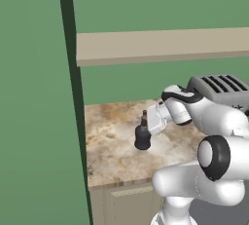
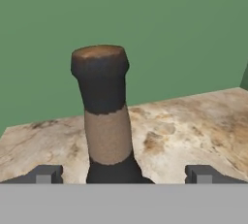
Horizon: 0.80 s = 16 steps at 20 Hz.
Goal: Place the drinks on the dining counter in a tight cluster.
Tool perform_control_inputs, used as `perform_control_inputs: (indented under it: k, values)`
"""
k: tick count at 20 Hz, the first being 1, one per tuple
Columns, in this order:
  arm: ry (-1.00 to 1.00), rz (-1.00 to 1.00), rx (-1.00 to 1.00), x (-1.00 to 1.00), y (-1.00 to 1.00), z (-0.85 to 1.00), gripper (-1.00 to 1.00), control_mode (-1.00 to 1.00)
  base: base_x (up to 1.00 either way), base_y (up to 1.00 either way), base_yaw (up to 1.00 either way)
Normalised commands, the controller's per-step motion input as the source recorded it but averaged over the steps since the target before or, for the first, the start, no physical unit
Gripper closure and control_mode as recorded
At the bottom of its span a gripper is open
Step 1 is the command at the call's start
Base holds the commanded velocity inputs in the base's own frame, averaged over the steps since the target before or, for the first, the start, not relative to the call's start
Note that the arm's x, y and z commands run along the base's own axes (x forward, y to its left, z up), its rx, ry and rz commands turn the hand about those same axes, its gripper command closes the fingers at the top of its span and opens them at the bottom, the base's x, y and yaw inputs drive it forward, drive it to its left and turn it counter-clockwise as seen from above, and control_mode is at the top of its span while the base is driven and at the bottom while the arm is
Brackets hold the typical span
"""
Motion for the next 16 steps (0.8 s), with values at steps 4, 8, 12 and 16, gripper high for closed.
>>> perform_control_inputs:
  k: [4, 8, 12, 16]
  values:
    - [0.00, 0.08, 0.00, 0.00, 0.03, 0.00, -1.00, -1.00, 0.00, 0.00, 0.00]
    - [0.00, 0.01, 0.00, 0.00, 0.00, 0.00, -1.00, -1.00, 0.00, 0.00, 0.00]
    - [0.00, 0.00, 0.00, 0.00, 0.00, 0.00, 1.00, -1.00, 0.00, 0.00, 0.00]
    - [0.00, 0.00, 0.00, 0.00, 0.00, 0.00, 1.00, -1.00, 0.00, 0.00, 0.00]
